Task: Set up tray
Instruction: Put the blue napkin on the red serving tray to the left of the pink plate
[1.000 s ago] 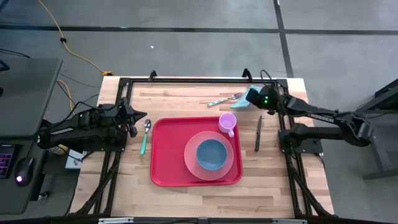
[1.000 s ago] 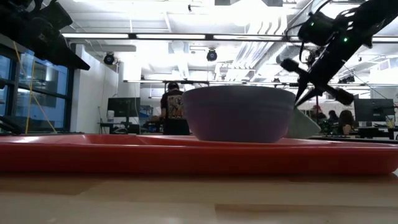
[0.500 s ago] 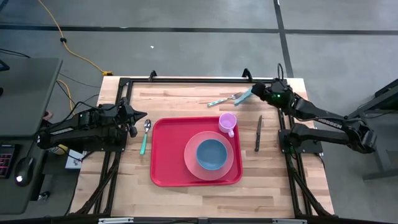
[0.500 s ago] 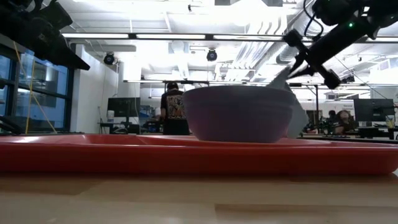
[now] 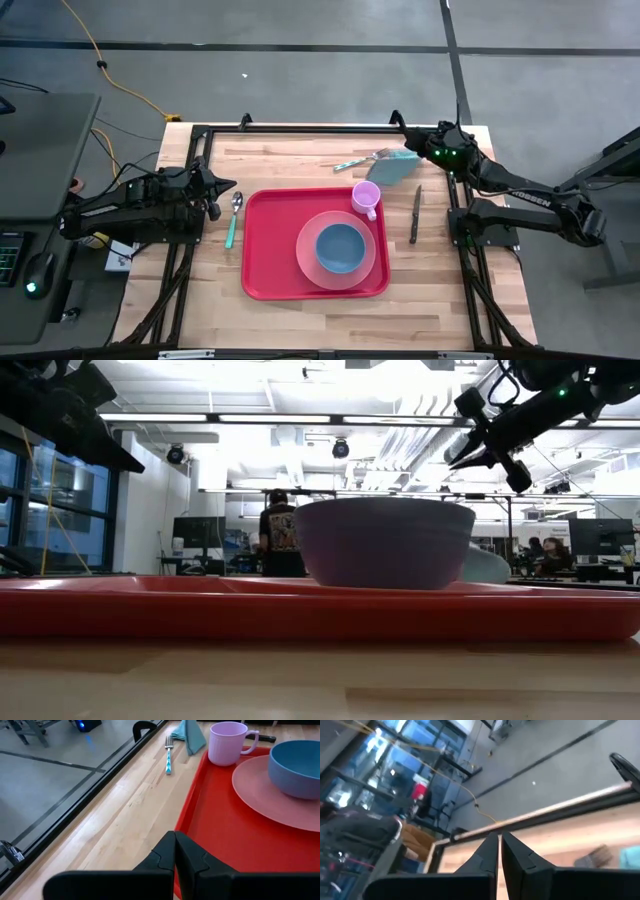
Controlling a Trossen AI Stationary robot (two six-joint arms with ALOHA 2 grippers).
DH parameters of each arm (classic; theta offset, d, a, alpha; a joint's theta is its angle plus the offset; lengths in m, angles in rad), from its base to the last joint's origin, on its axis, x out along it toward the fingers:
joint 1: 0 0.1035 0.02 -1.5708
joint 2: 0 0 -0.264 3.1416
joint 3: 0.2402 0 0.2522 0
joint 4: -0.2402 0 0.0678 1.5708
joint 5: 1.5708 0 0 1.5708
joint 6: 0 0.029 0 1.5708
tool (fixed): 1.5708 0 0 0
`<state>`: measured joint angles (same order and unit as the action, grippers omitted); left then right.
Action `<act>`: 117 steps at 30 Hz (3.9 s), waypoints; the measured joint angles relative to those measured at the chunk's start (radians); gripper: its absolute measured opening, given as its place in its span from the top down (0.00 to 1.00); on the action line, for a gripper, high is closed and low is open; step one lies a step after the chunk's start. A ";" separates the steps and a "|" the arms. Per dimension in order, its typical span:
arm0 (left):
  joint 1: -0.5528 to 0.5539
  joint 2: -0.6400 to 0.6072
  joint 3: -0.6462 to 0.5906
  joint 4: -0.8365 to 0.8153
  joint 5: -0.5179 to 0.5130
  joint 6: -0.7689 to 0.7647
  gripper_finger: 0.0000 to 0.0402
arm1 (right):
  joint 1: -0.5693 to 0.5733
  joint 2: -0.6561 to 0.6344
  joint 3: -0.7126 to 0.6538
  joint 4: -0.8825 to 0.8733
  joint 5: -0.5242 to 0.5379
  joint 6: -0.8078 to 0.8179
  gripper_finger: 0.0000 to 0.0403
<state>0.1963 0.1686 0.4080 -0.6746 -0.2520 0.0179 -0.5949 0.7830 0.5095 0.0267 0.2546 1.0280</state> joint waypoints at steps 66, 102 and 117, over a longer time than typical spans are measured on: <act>0.000 0.000 0.000 0.000 0.041 -0.026 0.90 | -0.392 0.838 0.861 -1.318 -0.446 -1.238 1.00; 0.000 0.000 0.000 0.000 0.043 -0.058 0.90 | -0.393 1.106 0.861 -1.039 -0.482 -1.298 0.28; 0.000 0.000 0.000 0.000 0.043 -0.076 0.90 | -0.391 1.159 0.861 -1.037 -0.579 -1.302 0.28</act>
<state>0.1959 0.1686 0.4082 -0.6743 -0.2092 -0.0578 -0.9862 1.9423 1.3705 -1.0099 -0.3242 -0.2741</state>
